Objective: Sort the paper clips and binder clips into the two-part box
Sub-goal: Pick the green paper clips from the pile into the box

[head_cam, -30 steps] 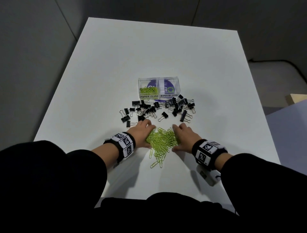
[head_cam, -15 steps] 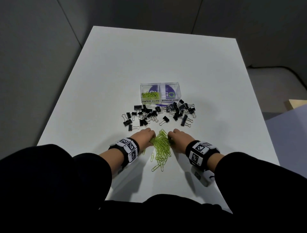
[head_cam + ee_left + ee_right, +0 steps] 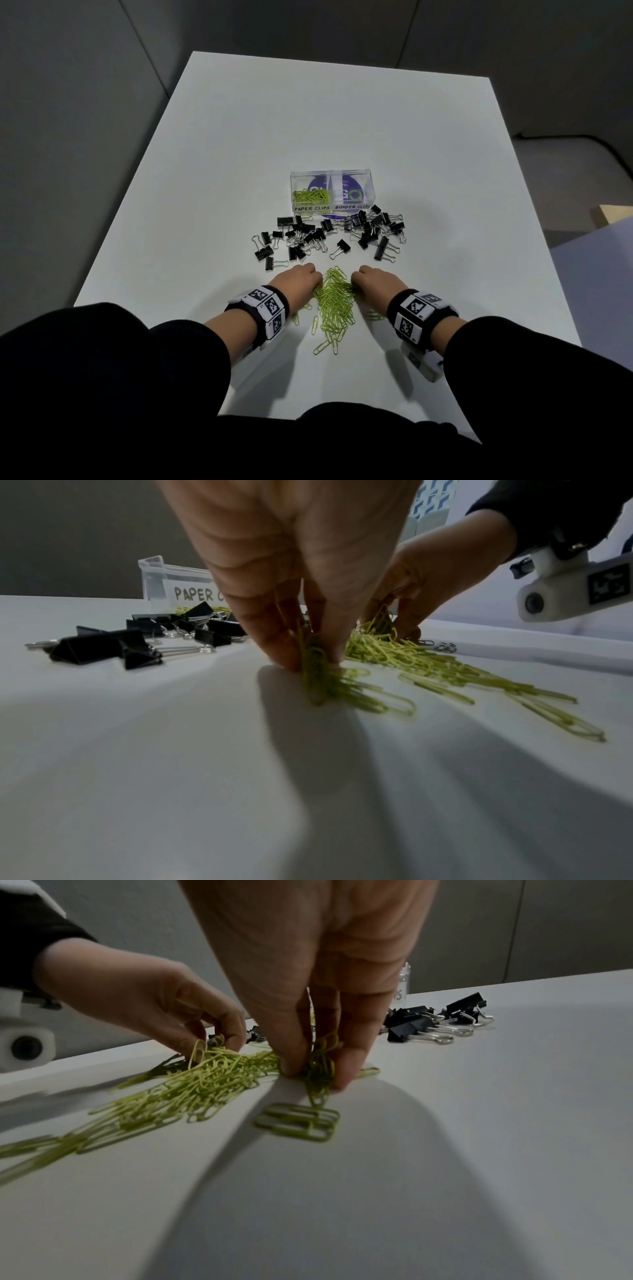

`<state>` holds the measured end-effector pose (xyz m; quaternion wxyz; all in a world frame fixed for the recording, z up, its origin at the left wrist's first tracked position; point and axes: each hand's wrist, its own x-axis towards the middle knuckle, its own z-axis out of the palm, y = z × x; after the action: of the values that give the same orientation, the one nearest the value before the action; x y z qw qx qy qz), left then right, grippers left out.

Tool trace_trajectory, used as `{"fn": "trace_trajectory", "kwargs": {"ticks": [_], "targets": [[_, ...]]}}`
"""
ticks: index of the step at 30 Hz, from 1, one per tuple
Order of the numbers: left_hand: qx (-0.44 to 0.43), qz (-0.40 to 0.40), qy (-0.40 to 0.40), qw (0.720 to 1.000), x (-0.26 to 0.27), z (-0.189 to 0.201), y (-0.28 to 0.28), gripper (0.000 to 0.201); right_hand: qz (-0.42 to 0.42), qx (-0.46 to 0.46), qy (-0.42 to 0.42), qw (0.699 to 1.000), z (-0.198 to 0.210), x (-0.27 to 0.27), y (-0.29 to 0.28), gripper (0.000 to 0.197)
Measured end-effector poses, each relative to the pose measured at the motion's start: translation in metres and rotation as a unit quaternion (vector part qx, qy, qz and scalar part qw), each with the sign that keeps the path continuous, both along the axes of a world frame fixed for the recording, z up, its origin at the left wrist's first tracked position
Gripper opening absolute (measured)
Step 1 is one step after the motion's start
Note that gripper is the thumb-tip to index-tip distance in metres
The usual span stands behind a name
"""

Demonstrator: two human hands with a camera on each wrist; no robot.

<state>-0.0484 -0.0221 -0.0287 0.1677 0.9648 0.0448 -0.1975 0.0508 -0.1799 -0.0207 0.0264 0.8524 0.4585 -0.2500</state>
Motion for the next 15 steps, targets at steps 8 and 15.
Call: {"fn": "trace_trajectory", "kwargs": {"ticks": [8,15], "targets": [[0.005,-0.008,0.000,1.000,0.000,0.003,0.007,0.028,-0.042,0.015,0.068,0.997,0.004,0.015,-0.001,0.023],[-0.080,0.065,0.010,0.995,0.002,0.014,0.018,0.026,-0.099,0.049,0.129,0.986,0.014,0.033,-0.006,0.024]]}}
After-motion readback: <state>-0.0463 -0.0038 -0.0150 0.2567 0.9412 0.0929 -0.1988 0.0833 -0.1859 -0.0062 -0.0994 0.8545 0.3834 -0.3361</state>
